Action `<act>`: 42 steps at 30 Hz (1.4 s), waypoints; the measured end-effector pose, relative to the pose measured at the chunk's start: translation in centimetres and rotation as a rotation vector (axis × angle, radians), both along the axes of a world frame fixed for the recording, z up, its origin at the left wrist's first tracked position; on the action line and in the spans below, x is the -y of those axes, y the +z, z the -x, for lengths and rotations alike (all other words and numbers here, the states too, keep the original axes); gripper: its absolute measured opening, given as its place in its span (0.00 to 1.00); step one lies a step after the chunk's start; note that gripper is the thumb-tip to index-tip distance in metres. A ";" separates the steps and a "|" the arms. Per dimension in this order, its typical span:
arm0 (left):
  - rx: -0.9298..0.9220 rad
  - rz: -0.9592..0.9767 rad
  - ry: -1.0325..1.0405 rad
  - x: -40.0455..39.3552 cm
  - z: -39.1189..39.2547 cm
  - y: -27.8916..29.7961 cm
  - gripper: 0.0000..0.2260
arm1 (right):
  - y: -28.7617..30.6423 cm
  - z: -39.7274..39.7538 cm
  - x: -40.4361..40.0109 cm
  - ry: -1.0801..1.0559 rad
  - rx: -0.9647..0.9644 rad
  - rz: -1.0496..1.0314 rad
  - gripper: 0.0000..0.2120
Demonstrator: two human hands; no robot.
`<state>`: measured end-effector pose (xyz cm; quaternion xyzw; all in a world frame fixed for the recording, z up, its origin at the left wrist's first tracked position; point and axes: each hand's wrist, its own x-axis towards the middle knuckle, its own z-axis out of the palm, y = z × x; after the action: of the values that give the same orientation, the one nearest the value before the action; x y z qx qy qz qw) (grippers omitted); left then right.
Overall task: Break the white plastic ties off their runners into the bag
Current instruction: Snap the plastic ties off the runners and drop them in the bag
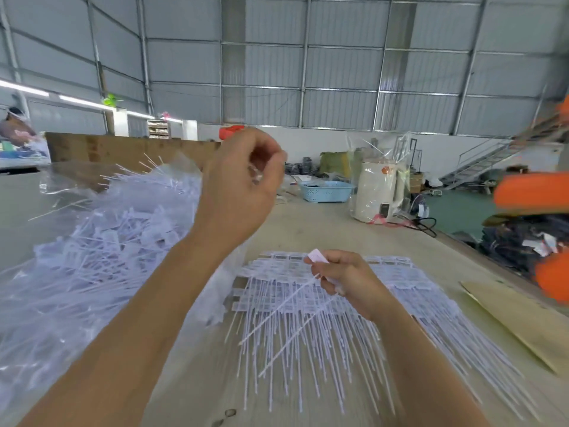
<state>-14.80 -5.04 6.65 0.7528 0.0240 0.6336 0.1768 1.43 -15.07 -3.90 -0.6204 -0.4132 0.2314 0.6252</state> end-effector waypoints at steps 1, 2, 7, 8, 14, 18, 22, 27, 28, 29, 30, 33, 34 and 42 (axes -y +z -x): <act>-0.088 0.043 -0.104 1.0 -1.5 -0.7 0.01 | -0.1 -0.1 0.0 0.032 0.015 0.040 0.08; -0.198 0.104 -0.170 1.7 -3.1 -1.8 0.01 | -0.3 -0.1 0.1 0.061 0.039 0.075 0.09; -0.677 0.521 -0.073 0.1 -9.0 -10.7 0.15 | -1.2 -0.6 -0.1 0.079 0.133 0.126 0.18; -0.722 0.576 -0.103 -0.4 -9.3 -12.3 0.14 | -1.4 -0.9 -0.1 0.066 0.128 0.133 0.20; -0.555 0.811 -0.318 -1.5 -8.7 -14.5 0.15 | -2.1 -0.8 -1.0 -0.061 0.224 0.204 0.27; -0.459 0.830 -0.370 -1.3 -8.4 -14.3 0.14 | -2.2 -0.7 -1.3 -0.189 0.276 0.196 0.05; -0.373 0.866 -0.415 -1.2 -8.7 -14.0 0.12 | -2.1 -0.3 -1.1 -0.111 0.389 0.266 0.22; -0.419 0.884 -0.272 -2.0 -9.0 -14.1 0.17 | -2.5 -0.1 -2.2 -0.267 0.823 0.374 0.14; -0.428 0.887 -0.255 -2.0 -9.1 -14.1 0.19 | -2.4 0.0 -2.0 -0.290 0.938 0.423 0.13; -0.443 0.887 -0.233 -2.0 -9.3 -14.2 0.20 | -2.2 0.2 -1.8 -0.300 1.048 0.459 0.12; -0.461 0.882 -0.197 -2.0 -9.5 -14.4 0.21 | -1.9 0.5 -1.6 -0.307 1.143 0.491 0.11; -0.516 0.902 -0.020 -3.2 -9.6 -14.9 0.14 | -0.5 1.1 -1.0 -0.347 1.079 0.218 0.11; -0.497 0.948 -0.002 -4.0 -9.3 -14.9 0.12 | 0.1 1.3 -0.8 -0.346 0.928 0.050 0.13; -0.416 1.117 -0.540 -1.5 -9.1 -12.7 0.24 | 1.3 0.6 0.2 -0.063 -0.006 -0.274 0.15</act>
<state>-5.73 -3.57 -6.08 0.6341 0.1932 0.3003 0.6858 0.81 -15.25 -2.64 -0.5411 -0.4195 0.1548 0.7122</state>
